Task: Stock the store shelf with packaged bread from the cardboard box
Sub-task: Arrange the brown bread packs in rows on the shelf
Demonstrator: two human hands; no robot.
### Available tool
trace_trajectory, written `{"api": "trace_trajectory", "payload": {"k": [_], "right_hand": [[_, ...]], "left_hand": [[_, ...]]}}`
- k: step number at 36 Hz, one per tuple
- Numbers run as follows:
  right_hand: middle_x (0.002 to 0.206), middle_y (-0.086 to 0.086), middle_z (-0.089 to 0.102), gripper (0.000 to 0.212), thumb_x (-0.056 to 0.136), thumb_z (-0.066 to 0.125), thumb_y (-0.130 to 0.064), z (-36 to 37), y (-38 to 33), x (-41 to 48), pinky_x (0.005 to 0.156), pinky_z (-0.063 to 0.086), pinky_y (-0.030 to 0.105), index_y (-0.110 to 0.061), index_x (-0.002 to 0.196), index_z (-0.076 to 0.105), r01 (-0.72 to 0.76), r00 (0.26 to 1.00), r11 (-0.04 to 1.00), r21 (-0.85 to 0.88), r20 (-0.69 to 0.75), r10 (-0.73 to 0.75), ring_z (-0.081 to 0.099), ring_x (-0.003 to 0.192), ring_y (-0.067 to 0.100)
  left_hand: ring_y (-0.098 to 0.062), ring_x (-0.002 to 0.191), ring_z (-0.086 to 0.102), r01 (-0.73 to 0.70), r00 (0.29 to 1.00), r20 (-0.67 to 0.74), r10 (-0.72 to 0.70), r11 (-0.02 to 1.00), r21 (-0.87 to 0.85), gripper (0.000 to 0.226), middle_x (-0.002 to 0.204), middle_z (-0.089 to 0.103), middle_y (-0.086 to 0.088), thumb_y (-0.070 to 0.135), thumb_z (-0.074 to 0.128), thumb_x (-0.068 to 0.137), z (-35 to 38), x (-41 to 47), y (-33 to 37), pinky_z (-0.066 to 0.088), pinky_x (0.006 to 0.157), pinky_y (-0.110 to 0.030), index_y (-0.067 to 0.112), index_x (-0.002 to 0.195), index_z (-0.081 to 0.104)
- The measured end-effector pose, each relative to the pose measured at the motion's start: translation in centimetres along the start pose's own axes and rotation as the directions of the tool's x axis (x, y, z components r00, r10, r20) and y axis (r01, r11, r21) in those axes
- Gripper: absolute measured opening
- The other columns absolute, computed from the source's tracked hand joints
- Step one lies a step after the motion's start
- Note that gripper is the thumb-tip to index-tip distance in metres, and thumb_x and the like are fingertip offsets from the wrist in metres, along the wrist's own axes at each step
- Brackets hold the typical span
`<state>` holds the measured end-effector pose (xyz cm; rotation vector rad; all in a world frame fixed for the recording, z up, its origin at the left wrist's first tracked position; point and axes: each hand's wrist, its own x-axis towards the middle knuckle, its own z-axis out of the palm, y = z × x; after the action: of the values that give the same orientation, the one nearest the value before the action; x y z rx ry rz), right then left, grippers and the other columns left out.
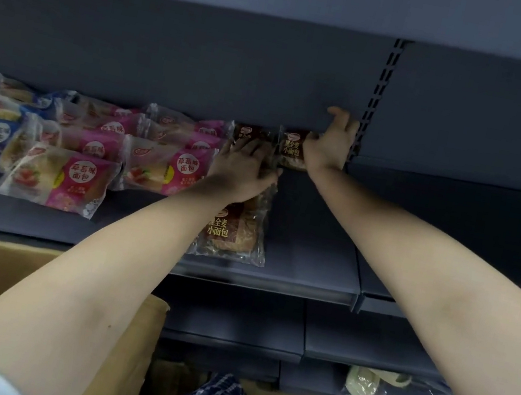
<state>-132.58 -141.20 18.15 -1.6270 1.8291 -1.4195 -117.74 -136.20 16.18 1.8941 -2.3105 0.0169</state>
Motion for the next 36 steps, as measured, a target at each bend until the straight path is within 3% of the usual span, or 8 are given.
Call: {"api": "trace_trajectory", "payload": {"k": [9,14,19,23,28,33,36], "right_hand": [[0.135,0.013,0.039,0.050,0.080,0.052,0.006,-2.7,-0.7,-3.3,0.101,0.034,0.028,-0.007,0.128,0.046,0.117,0.993,0.993,0.022,0.030,-0.118,0.041,0.124,0.028],[0.130,0.015,0.044,0.046,0.080,0.045,0.006,-3.8,-1.3,-5.9,0.100,0.038,0.033,-0.006,0.124,0.049,0.175,0.983,0.983,0.052,0.043,-0.177,0.044,0.119,0.029],[0.120,0.016,0.049,0.041,0.076,0.045,0.007,-4.2,-1.8,-9.0,0.095,0.043,0.043,-0.004,0.114,0.054,0.349,0.933,0.936,0.038,0.077,-0.351,0.046,0.112,0.031],[0.125,0.015,0.048,0.041,0.078,0.046,0.004,-3.9,-3.0,-11.2,0.099,0.041,0.040,-0.007,0.117,0.053,0.415,0.895,0.909,0.022,0.172,-0.413,0.044,0.118,0.031],[0.127,0.012,0.047,0.040,0.080,0.048,0.001,-2.8,-5.1,-13.5,0.098,0.043,0.045,-0.010,0.118,0.052,0.471,0.846,0.878,0.079,0.240,-0.476,0.044,0.119,0.030],[0.126,0.012,0.049,0.038,0.080,0.051,0.001,-1.3,-8.0,-14.7,0.102,0.039,0.039,-0.007,0.117,0.054,0.522,0.802,0.843,0.133,0.260,-0.538,0.044,0.120,0.029],[0.128,0.011,0.048,0.039,0.080,0.051,0.002,-0.2,-10.0,-15.5,0.102,0.038,0.041,-0.007,0.118,0.054,0.527,0.780,0.830,0.185,0.284,-0.558,0.043,0.121,0.028]], "left_hand": [[-0.026,0.147,0.009,0.076,0.997,-0.026,-0.077,0.996,-0.054,0.066,0.159,0.017,-0.006,0.056,0.025,0.098,-0.7,-4.6,0.5,0.002,0.120,-0.042,0.017,0.152,0.021],[-0.026,0.148,0.004,0.113,0.989,-0.086,-0.123,0.988,-0.108,0.064,0.159,0.018,-0.005,0.052,0.032,0.098,-0.3,-7.6,1.0,0.000,0.119,-0.042,0.017,0.151,0.024],[-0.029,0.145,0.019,0.145,0.983,-0.100,-0.153,0.985,-0.090,0.068,0.157,0.025,-0.007,0.058,0.027,0.095,-0.2,-11.2,1.4,0.009,0.119,-0.042,0.016,0.148,0.032],[-0.032,0.140,0.028,0.168,0.971,-0.157,-0.182,0.981,-0.096,0.087,0.150,0.038,-0.012,0.065,0.010,0.079,-0.4,-13.6,0.7,0.017,0.116,-0.045,0.014,0.142,0.043],[-0.033,0.138,0.033,0.242,0.948,-0.188,-0.256,0.966,-0.094,0.083,0.146,0.043,-0.015,0.061,0.014,0.081,-1.6,-15.2,-0.8,0.020,0.114,-0.046,0.009,0.137,0.047],[-0.030,0.140,0.031,0.271,0.934,-0.225,-0.277,0.961,-0.055,0.085,0.147,0.042,-0.015,0.062,0.012,0.083,-2.7,-17.0,-2.9,0.013,0.118,-0.044,0.007,0.139,0.046],[-0.031,0.139,0.032,0.323,0.910,-0.256,-0.327,0.944,-0.060,0.072,0.146,0.042,-0.015,0.056,0.025,0.091,-3.4,-18.4,-4.8,0.015,0.117,-0.044,0.006,0.139,0.045]]}}
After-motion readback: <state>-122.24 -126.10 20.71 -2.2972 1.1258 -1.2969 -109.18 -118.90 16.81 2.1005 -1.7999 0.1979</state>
